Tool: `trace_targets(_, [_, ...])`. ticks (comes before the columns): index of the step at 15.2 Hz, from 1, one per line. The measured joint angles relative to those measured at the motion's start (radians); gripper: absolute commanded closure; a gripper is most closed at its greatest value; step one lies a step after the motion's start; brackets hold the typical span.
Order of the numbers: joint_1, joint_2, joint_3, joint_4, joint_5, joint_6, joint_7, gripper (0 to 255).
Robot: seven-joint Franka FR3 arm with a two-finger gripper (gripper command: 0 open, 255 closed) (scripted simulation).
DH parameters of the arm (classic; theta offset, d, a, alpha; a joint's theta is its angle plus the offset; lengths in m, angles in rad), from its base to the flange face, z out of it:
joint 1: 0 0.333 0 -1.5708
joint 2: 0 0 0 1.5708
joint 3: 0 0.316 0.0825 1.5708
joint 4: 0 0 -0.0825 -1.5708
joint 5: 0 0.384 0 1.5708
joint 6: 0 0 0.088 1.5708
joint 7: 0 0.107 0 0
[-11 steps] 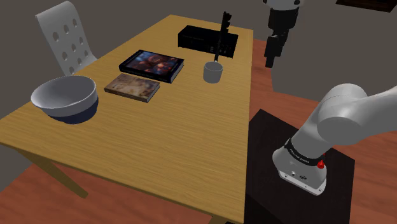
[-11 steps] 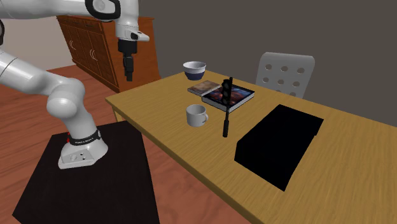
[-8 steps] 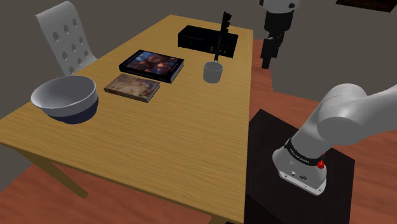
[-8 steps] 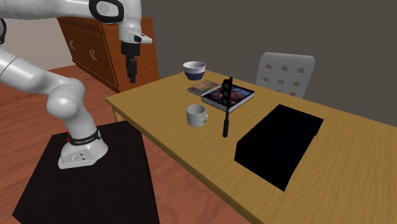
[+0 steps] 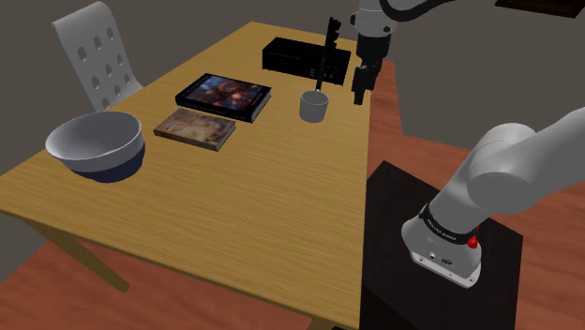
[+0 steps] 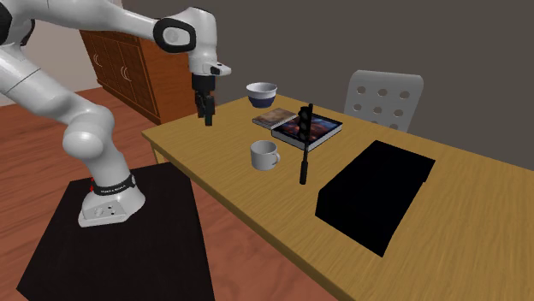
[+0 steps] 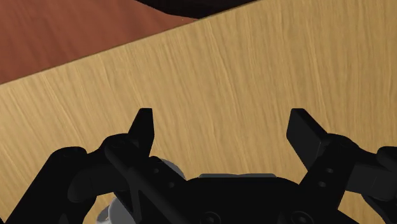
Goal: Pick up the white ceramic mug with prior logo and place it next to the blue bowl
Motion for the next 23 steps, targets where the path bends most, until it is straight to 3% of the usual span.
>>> trace_targets(6, [0.007, 0.222, -0.032, 0.074, 0.005, 0.194, -0.053, 0])
trace_targets(15, [0.014, 0.534, -0.057, 0.256, 0.053, 0.390, -0.149, 0])
trace_targets(23, [0.010, 0.634, -0.059, 0.255, 0.067, 0.500, -0.167, 0])
